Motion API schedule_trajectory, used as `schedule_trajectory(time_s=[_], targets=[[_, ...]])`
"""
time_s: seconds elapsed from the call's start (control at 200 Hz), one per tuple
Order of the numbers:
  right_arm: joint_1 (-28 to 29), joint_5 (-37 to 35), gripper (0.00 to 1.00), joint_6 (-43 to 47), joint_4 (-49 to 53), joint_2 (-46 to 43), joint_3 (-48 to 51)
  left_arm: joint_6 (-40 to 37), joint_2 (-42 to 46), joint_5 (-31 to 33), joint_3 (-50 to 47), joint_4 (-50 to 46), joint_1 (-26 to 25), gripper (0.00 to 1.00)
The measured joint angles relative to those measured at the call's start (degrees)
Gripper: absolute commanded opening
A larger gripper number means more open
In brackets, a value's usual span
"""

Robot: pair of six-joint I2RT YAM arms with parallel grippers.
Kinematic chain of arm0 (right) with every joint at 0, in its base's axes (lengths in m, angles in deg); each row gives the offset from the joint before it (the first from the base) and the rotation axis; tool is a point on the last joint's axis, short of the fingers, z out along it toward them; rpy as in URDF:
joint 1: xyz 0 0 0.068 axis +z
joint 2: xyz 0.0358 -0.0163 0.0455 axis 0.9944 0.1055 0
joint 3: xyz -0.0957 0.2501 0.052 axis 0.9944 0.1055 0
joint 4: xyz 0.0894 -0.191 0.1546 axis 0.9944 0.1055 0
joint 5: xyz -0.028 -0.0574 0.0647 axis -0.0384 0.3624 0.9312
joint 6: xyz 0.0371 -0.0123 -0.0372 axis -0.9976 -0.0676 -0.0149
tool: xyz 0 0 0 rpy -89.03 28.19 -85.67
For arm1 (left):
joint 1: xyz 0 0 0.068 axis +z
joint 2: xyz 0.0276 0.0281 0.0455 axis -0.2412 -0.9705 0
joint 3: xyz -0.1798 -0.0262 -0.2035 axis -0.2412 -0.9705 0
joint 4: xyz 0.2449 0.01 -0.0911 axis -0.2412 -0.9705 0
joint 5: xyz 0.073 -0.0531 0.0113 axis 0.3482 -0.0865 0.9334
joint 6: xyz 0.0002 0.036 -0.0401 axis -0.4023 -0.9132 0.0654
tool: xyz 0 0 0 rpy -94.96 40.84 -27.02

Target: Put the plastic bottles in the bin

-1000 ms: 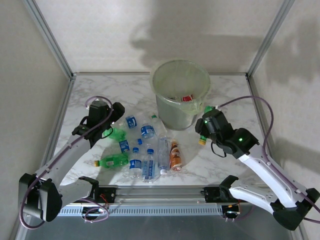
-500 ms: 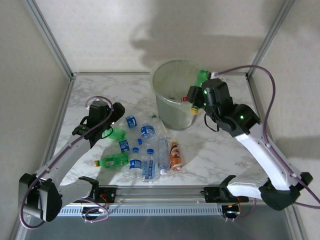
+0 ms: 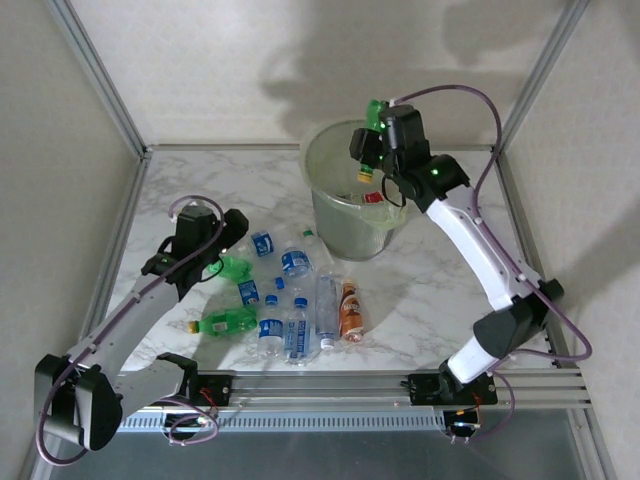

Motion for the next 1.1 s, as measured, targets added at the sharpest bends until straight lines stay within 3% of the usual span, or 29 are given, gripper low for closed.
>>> schedule_trajectory(time_s=[0.23,0.481,0.686,0.881,1.096], targets=[[-0.5,4.0,0.49,0.0,-1.5,5.3,0.0,-0.1,2.2,1.6,-1.4,-1.5,1.3,0.91],[-0.5,6.0,0.71,0.1,-2.5,7.7,0.0,0.0,2.9,3.7,-3.1,-3.9,2.8,0.92],[-0.5,6.6,0.72,0.2,-2.6,7.4,-0.1,0.0,3.1,4.3,-3.8,-6.1,5.0,0.93],[-0.3,8.1,0.72,0.2,-2.8,4.0,1.0,0.7,3.4,4.8,-4.3,-6.8,7.4,0.91],[2.0,9.3,0.74,0.0,-4.8,-6.8,9.2,2.5,2.4,4.7,-6.5,-6.9,10.0,0.88]])
